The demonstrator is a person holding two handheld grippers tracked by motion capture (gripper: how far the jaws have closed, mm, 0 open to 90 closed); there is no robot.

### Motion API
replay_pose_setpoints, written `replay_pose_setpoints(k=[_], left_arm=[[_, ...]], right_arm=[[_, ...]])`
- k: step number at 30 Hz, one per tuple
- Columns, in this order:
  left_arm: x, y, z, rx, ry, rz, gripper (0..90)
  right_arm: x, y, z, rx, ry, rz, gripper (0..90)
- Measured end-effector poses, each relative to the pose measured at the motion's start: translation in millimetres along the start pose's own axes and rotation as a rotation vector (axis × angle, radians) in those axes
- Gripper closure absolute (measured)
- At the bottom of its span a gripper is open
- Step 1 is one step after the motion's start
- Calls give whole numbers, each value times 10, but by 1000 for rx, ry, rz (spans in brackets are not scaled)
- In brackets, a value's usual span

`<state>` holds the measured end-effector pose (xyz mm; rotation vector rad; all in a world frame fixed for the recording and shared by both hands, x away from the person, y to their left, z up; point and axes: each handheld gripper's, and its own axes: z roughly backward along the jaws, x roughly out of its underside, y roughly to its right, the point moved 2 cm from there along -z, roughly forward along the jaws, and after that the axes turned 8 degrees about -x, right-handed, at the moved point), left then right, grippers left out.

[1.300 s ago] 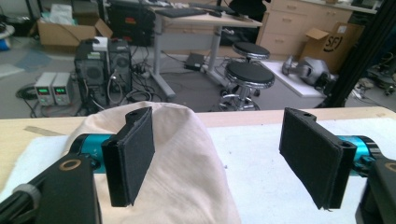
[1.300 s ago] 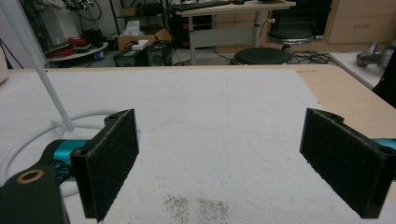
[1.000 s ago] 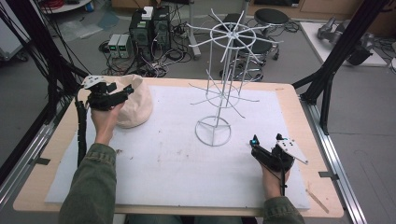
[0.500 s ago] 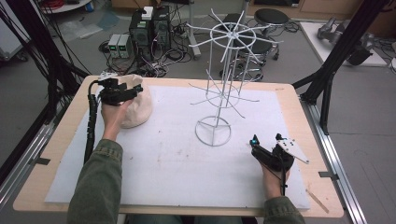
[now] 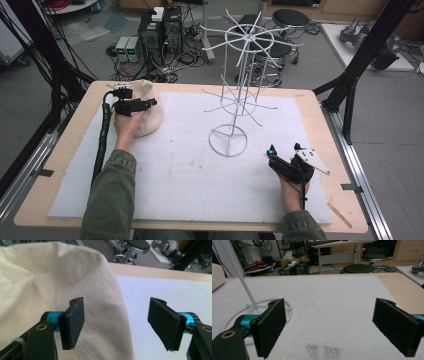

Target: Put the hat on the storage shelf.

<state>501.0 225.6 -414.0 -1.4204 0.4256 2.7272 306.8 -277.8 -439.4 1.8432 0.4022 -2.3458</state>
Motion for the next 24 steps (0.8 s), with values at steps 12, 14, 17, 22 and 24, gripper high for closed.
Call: replay_pose_setpoints(k=[12, 14, 17, 22, 24], left_arm=[[93, 126, -172, -64, -65, -64, 259], [98, 139, -195, -70, -81, -66, 260], [104, 161, -236, -82, -101, -85, 261], [182, 220, -310, -120, -146, -167, 270], [206, 266, -318, -162, -147, -228, 285]], right_arm=[[4, -2, -4, -11, -7, -2, 109], [7, -7, -8, -11, -9, -5, 109], [6, -5, -8, -13, -7, -1, 109], [7, -5, -13, -15, -9, -4, 109], [8, -9, -11, -16, -11, -8, 108]])
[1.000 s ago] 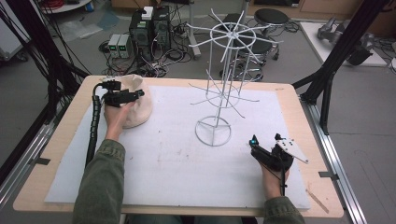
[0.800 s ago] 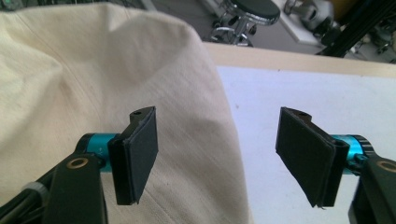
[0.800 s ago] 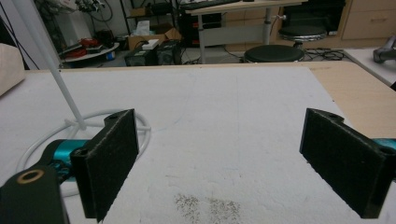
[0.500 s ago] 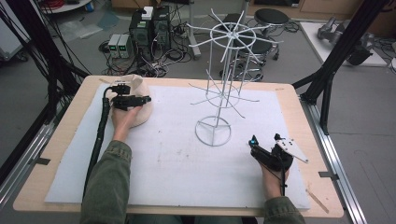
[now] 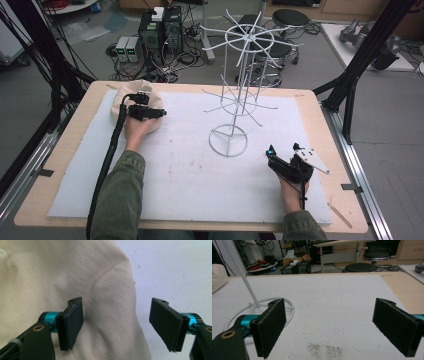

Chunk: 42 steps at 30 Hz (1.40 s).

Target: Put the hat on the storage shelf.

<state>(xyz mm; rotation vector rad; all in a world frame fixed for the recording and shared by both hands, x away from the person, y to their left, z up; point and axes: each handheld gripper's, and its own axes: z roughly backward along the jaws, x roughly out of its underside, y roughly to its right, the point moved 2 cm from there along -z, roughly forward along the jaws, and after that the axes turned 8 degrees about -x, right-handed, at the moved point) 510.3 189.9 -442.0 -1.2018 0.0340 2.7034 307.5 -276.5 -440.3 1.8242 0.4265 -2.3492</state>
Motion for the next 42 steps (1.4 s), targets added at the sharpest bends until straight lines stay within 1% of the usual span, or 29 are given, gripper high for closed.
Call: replay_pose_setpoints(k=[1, 2, 3, 4, 5, 8, 9, 10, 11, 13, 16, 20, 21, 22, 23, 24, 26, 27, 28, 29, 31, 35, 39, 42], left_arm=[[4, 20, -1, -19, -2, -32, 308], [9, 35, -1, -34, -8, -57, 322], [13, 45, -2, -47, -10, -75, 339], [15, 52, -3, -58, -8, -83, 357], [16, 56, -4, -64, -10, -92, 357], [6, 68, -1, -74, -11, -112, 415], [0, 73, 2, -76, -16, -122, 435], [-9, 84, 4, -82, -24, -126, 446], [-19, 92, 5, -79, -36, -129, 461], [-28, 106, -1, -85, -47, -110, 506], [-34, 84, -4, -77, -50, -74, 523], [-49, 56, 1, -64, -47, -11, 561], [-55, 46, 7, -59, -46, 11, 605], [-63, 31, 16, -51, -46, 33, 605], [-69, 15, 23, -41, -34, 59, 664], [-70, -1, 31, -28, -26, 81, 664], [-62, -30, 38, -4, -4, 111, 709], [-54, -44, 44, 7, 8, 134, 709], [-46, -60, 50, 19, 15, 156, 727], [-39, -70, 55, 26, 21, 170, 727], [-35, -68, 65, 33, 29, 173, 745], [-22, -83, 92, 57, 39, 213, 766], [-9, -116, 100, 86, 38, 241, 775], [-2, -125, 117, 88, 46, 231, 781]], right_arm=[[-2, 1, 4, 1, 2, 7, 109], [-1, -5, 7, -2, 1, 2, 109], [-2, -1, 8, -2, 2, 8, 109], [-3, 0, 9, -1, 2, 8, 109], [-3, 0, 9, -1, 2, 8, 109], [-2, 6, 7, -2, 1, 8, 109], [-1, 5, 6, -2, 0, 8, 109], [-1, 3, 6, -3, -2, 6, 109], [0, 2, 5, -6, -2, 7, 109], [1, 4, 3, -8, -6, 11, 109], [0, 5, 5, -8, -6, 10, 109], [1, 12, 5, -7, -7, 6, 109], [1, 18, 5, -5, -6, 9, 109], [1, 18, 5, -5, -6, 9, 109], [2, 18, 5, -4, -8, 3, 109], [2, 18, 5, -4, -8, 3, 109], [0, 30, 8, 0, -7, -3, 109], [0, 30, 8, 0, -7, -3, 109], [-1, 33, 9, 2, -4, -10, 109], [-1, 37, 12, 3, -6, -11, 109], [-2, 51, 17, 6, -6, -13, 109], [-4, 62, 24, 8, -3, -16, 109], [-4, 73, 30, 10, -4, -17, 109], [-5, 78, 33, 12, -2, -21, 109]])
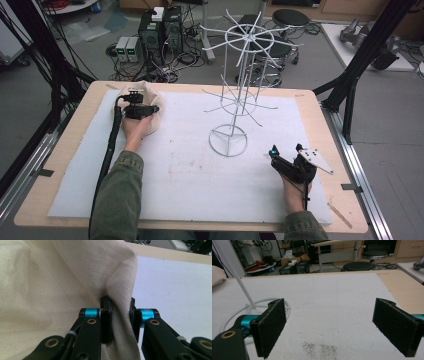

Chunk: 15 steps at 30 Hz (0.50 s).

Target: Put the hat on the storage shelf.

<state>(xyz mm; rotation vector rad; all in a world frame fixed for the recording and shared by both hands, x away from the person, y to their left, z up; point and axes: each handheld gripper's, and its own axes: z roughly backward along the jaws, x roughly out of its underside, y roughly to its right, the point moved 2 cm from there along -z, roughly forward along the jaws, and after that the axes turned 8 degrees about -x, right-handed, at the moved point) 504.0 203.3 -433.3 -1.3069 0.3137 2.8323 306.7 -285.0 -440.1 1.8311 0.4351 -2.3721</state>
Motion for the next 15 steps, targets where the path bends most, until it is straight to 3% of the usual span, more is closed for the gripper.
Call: replay_pose_setpoints(k=[7, 9, 15], left_arm=[[5, -41, 84, 10, 33, -11, 800], [3, -62, 124, 36, 41, -11, 800], [-33, -87, 287, 63, 101, -11, 799]], right_arm=[[-2, -2, 2, -2, 3, 5, 109], [-2, -1, 3, -2, 2, 2, 109], [-2, -9, 3, -4, 4, 5, 109]])
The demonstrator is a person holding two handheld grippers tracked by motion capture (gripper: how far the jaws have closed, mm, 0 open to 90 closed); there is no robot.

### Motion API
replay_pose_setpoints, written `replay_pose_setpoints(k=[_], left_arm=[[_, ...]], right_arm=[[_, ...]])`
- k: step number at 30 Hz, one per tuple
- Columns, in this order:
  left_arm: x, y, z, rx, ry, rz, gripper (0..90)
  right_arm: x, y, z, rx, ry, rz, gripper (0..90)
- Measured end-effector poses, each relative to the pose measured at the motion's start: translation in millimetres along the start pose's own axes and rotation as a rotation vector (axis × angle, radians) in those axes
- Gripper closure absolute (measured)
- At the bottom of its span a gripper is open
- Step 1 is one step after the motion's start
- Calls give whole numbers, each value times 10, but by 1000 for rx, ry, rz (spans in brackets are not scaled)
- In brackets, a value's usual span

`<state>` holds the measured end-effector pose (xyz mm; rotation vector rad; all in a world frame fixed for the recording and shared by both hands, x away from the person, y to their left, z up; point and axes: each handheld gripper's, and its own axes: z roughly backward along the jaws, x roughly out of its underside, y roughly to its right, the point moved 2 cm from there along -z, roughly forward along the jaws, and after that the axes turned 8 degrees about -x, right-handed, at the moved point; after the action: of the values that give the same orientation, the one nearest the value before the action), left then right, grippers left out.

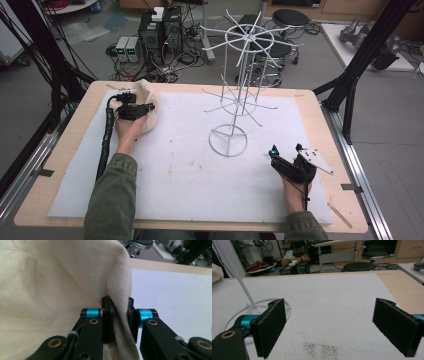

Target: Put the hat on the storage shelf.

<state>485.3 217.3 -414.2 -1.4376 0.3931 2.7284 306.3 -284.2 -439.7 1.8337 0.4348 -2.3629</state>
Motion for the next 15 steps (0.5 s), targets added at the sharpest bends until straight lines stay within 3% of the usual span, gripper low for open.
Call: replay_pose_setpoints(k=[3, 9, 15], left_arm=[[-29, 23, 103, 37, 46, -10, 796], [-53, 129, 334, 90, 157, -105, 794], [-132, 175, 561, 135, 225, -94, 793]], right_arm=[[0, -3, 1, -2, 0, 4, 109], [-5, -12, 7, -4, 6, 16, 109], [-6, -32, 14, -5, 7, 11, 109]])
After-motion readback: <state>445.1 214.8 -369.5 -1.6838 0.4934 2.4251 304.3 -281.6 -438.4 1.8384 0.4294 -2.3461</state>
